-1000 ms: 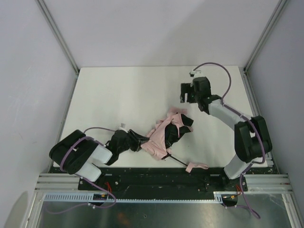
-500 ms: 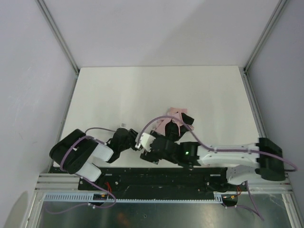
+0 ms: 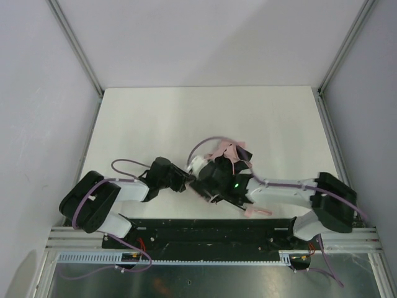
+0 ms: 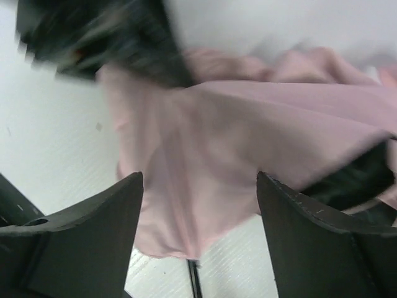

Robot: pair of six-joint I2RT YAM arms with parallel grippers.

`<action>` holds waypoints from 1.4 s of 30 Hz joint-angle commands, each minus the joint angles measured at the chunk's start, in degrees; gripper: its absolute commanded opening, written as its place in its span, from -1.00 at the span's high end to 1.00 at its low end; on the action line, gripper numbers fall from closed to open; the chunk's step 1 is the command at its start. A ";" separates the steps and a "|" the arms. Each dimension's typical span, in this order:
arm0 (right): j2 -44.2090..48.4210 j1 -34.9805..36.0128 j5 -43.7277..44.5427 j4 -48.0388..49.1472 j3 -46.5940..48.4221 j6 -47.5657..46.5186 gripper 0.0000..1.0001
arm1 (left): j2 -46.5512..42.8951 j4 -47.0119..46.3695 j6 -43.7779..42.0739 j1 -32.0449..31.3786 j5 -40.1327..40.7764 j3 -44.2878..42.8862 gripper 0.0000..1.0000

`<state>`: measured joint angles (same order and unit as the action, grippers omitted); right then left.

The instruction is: Put away the umbrella

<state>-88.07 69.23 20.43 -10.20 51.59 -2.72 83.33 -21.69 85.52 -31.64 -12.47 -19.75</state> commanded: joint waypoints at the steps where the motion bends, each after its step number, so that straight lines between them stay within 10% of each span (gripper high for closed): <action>1: 14.11 -10.23 -5.97 0.64 -0.06 19.26 -0.46 | 0.17 8.29 -4.37 0.89 3.09 0.32 1.00; 15: 15.62 -36.89 -21.30 -1.15 -8.33 26.43 0.55 | -0.86 8.33 -5.14 1.03 2.92 -0.13 1.00; 42: -6.02 -13.11 -22.12 11.20 -6.85 29.69 0.87 | -1.87 8.33 -3.77 0.95 2.48 0.03 1.00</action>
<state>-90.15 52.07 2.33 -4.67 43.20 23.70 81.71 -18.61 83.48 -30.70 -12.23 -20.08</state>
